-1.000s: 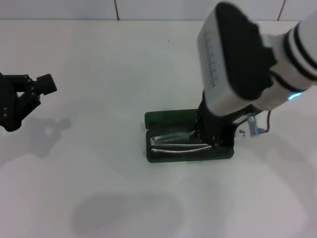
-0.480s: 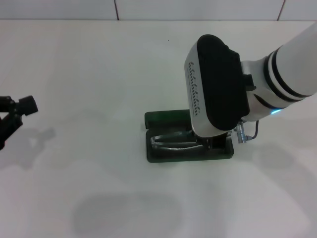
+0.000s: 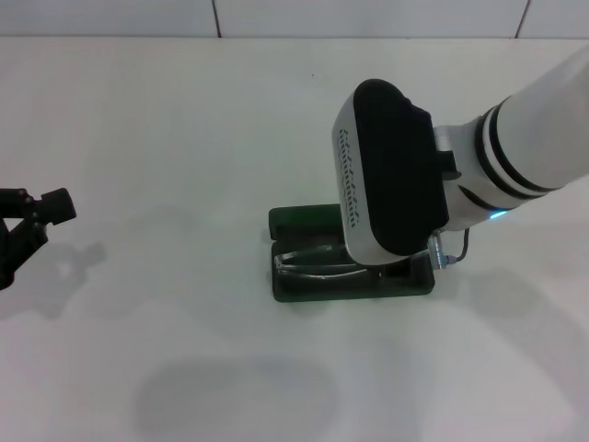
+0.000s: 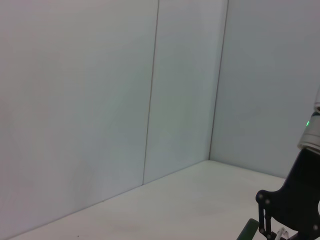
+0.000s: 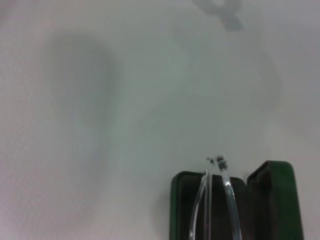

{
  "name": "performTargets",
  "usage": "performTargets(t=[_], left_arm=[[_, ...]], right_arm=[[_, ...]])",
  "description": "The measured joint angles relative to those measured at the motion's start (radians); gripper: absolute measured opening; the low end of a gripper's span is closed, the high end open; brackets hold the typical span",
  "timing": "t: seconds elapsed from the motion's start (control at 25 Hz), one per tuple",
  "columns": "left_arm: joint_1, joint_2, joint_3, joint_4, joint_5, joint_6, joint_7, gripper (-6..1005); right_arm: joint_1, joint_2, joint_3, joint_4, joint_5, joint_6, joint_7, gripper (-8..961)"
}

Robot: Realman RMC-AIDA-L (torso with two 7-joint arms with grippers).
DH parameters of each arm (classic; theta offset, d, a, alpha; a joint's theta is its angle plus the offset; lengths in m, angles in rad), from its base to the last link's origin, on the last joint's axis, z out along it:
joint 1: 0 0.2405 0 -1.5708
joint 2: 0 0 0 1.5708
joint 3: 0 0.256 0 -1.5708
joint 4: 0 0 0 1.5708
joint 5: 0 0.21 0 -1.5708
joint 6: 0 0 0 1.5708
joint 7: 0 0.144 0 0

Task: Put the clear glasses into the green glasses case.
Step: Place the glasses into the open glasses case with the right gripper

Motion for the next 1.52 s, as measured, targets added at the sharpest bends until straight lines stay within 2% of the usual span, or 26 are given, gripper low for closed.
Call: performTargets(t=[0.44, 0.64, 1.52], left_arm=[[-0.005, -0.015, 0.004, -0.009, 0.0, 0.003, 0.024, 52], [-0.015, -0.015, 0.004, -0.009, 0.0, 0.003, 0.016, 53], [-0.027, -0.016, 0.009, -0.012, 0.008, 0.006, -0.002, 59]], right_arm=[[-0.007, 0.0, -0.046, 0.047, -0.038, 0.072, 0.022, 69], [-0.008, 0.0, -0.088, 0.065, -0.057, 0.119, 0.035, 69], [0.007, 0.0, -0.145, 0.066, -0.102, 0.166, 0.146, 70]])
